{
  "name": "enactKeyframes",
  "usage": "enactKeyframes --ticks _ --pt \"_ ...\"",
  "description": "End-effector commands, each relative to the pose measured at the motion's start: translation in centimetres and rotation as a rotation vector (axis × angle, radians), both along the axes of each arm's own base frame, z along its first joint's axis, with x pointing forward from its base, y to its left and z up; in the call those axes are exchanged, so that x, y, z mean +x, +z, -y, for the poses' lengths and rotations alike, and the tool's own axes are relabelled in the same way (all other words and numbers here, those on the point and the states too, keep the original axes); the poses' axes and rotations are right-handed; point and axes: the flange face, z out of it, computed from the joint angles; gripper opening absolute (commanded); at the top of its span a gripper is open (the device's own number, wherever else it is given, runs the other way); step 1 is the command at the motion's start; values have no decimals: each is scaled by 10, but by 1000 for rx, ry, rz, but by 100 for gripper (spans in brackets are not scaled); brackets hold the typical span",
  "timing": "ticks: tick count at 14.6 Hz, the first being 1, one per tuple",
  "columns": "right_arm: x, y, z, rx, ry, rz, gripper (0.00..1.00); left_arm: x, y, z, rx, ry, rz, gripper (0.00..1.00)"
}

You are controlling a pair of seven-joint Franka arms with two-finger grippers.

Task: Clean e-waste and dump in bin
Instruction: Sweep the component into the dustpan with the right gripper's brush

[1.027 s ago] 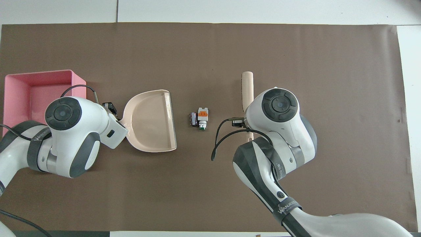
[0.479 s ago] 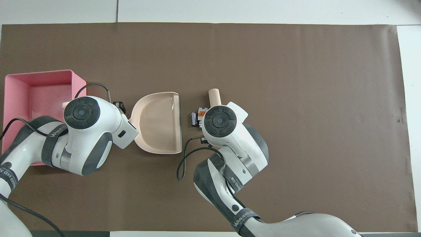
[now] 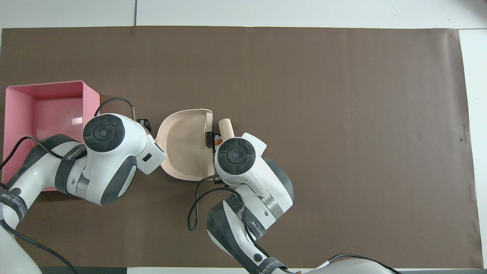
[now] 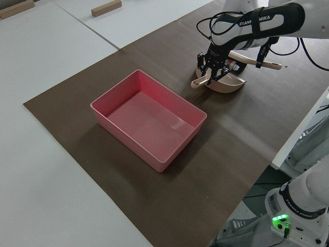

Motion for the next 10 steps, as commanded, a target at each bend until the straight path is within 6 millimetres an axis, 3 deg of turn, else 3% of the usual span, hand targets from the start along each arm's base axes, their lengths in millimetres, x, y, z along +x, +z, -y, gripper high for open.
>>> enactKeyframes --ticks 1,3,10 --pt "-4 0 -12 135 21 -23 0 -5 -5 2 19 -16 -15 0" --pt "-10 4 -26 213 -4 -34 0 -8 -8 2 20 -19 -18 0" --pt "-8 20 -28 232 -22 -29 0 -8 -17 -13 -12 -15 22 0"
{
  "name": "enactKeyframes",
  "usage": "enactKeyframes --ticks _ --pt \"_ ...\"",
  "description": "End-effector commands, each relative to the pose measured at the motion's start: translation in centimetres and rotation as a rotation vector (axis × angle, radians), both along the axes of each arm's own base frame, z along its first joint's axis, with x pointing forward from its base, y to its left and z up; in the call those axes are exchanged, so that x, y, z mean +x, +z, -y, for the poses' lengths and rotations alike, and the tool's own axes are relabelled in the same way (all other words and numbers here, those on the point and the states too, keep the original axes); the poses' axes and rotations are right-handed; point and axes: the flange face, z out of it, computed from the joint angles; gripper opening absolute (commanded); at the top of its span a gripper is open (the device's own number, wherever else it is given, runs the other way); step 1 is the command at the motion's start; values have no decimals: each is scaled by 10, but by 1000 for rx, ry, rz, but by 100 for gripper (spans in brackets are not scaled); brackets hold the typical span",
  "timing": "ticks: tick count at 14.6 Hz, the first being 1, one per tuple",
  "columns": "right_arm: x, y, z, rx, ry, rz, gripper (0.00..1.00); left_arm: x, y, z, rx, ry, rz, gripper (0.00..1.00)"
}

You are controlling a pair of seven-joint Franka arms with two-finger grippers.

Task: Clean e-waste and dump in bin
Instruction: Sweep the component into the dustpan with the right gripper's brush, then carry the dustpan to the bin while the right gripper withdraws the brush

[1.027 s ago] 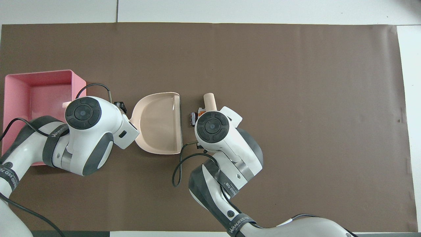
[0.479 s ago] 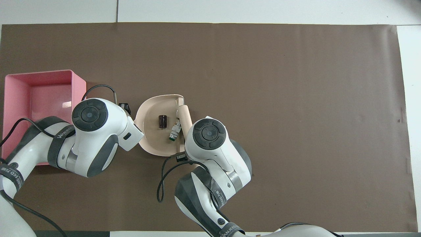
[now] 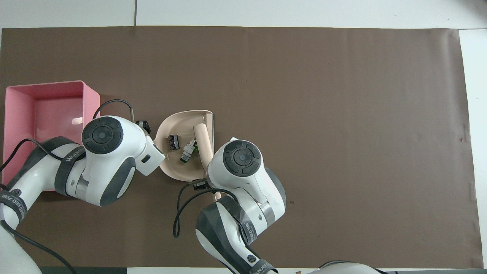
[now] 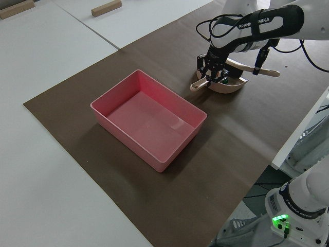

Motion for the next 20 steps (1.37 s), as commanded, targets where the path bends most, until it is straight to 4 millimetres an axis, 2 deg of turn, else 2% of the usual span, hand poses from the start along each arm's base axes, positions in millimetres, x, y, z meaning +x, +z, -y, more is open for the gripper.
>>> enactKeyframes --ticks 1,4,6,7,9,10,13,15,17,18,20 --pt "1 18 2 18 -24 1 0 -6 -9 -6 -12 -18 23 0" --pt "3 61 23 -44 -57 53 0 -5 -10 -8 -17 -12 28 0" --pt "8 101 54 -59 -78 43 0 -3 -6 -10 -17 -10 31 0" --pt "9 120 73 -75 -89 31 0 -2 3 -10 -21 -7 39 0" --pt "29 142 134 -151 -141 22 0 -1 21 -11 -42 10 24 0" --pt "43 148 175 -206 -177 21 0 -1 33 -12 -55 6 6 0" --pt "76 153 281 -299 -238 5 0 12 78 -41 -103 -1 -49 0" --pt "91 146 358 -295 -218 -15 0 24 101 -73 -109 -20 -65 0" --pt "88 131 419 -308 -159 -25 0 28 120 -109 -116 -11 -36 0" --pt "81 117 445 -319 -120 -41 0 29 122 -127 -117 1 -32 0" --pt "70 87 486 -306 -109 -45 0 30 138 -173 -119 26 -7 0"
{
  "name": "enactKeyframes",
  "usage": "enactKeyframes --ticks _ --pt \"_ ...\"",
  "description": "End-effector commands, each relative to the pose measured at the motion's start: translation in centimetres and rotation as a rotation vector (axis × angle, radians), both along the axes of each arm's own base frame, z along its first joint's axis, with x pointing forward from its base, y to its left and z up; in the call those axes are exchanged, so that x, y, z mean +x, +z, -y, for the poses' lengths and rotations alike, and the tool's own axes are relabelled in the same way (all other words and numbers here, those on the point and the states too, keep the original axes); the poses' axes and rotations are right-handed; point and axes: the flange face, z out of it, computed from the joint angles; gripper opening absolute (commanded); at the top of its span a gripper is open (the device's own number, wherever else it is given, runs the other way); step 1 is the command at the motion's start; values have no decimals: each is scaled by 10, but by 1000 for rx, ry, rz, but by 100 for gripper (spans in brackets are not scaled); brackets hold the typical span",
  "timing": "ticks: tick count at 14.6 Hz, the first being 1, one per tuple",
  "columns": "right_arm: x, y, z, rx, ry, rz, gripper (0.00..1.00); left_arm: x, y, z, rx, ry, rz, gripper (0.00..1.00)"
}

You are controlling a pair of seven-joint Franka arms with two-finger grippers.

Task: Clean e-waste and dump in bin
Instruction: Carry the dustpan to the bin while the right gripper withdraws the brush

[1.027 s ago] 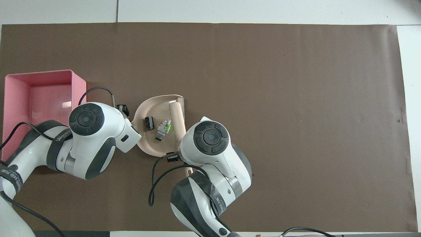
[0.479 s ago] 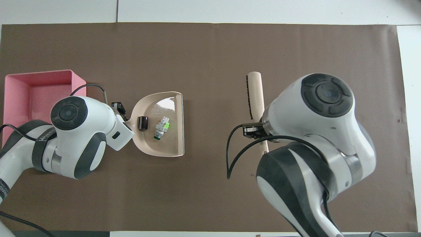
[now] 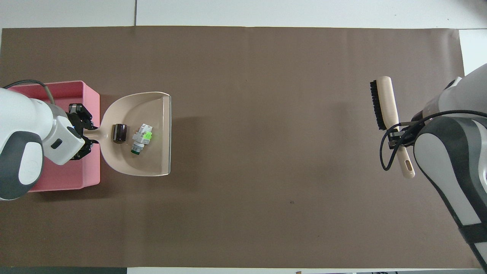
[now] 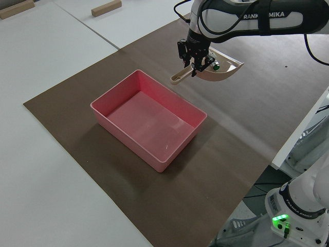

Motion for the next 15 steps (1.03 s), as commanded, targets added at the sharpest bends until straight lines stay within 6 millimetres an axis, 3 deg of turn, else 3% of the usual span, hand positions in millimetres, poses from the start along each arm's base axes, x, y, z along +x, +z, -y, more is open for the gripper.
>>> enactKeyframes --ticks 1,3,5,7,10,12,15 --pt "-24 -31 34 -5 38 22 0 -3 26 -60 -16 31 17 0" --pt "-31 -51 42 -6 19 29 0 -1 46 -116 -12 68 25 0" --pt "-37 -66 63 -7 -23 40 0 -4 54 -167 -5 97 42 0" --pt "-41 -76 69 -7 -40 46 0 -6 55 -191 8 105 63 0" --pt "-46 -85 70 -7 -41 49 0 -6 46 -253 48 182 97 0" --pt "-51 -91 69 -3 -25 45 0 6 45 -264 129 131 95 0" --pt "-54 -92 67 -3 -14 46 0 10 42 -260 277 104 81 0"
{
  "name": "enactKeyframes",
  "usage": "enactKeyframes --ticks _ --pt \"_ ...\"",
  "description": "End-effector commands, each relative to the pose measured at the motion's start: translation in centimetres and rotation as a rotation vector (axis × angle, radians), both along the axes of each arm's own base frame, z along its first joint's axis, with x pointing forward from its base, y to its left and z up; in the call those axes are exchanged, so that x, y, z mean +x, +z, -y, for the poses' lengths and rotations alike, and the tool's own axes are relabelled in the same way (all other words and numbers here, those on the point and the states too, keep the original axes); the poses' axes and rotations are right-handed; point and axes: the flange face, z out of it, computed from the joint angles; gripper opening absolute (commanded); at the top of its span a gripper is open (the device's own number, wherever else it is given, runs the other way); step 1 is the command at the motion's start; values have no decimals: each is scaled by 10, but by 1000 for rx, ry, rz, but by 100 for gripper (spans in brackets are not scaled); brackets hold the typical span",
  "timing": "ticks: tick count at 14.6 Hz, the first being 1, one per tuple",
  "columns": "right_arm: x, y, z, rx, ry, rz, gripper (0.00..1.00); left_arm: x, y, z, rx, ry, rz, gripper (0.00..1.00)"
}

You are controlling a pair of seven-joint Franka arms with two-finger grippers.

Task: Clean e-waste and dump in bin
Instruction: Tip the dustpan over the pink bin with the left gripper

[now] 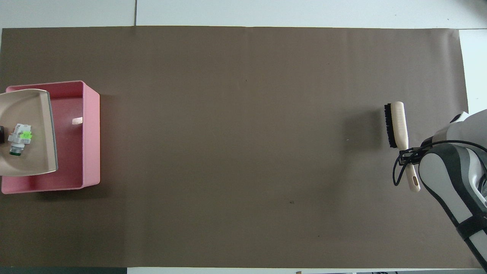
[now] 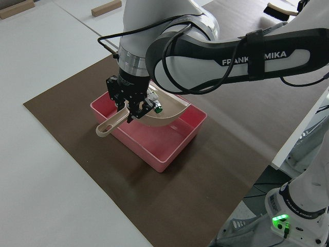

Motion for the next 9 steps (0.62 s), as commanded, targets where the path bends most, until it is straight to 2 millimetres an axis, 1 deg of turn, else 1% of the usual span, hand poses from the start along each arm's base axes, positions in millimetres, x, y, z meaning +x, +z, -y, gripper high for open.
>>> enactKeyframes --ticks 1,2,4,5,7,9 --pt "-10 5 1 -12 45 34 0 10 6 9 133 -16 -10 0" --pt "-12 1 1 -12 50 39 0 14 6 21 211 -39 -24 0" --pt "-13 1 1 -12 49 42 0 16 8 31 340 -23 -32 0" --pt "-14 -3 1 -11 50 38 0 18 8 39 381 -49 -39 0" --pt "-13 -5 1 -11 50 42 0 12 4 47 475 -39 -44 0" --pt "-14 -8 3 -12 47 48 2 6 -4 62 595 -27 -53 0"
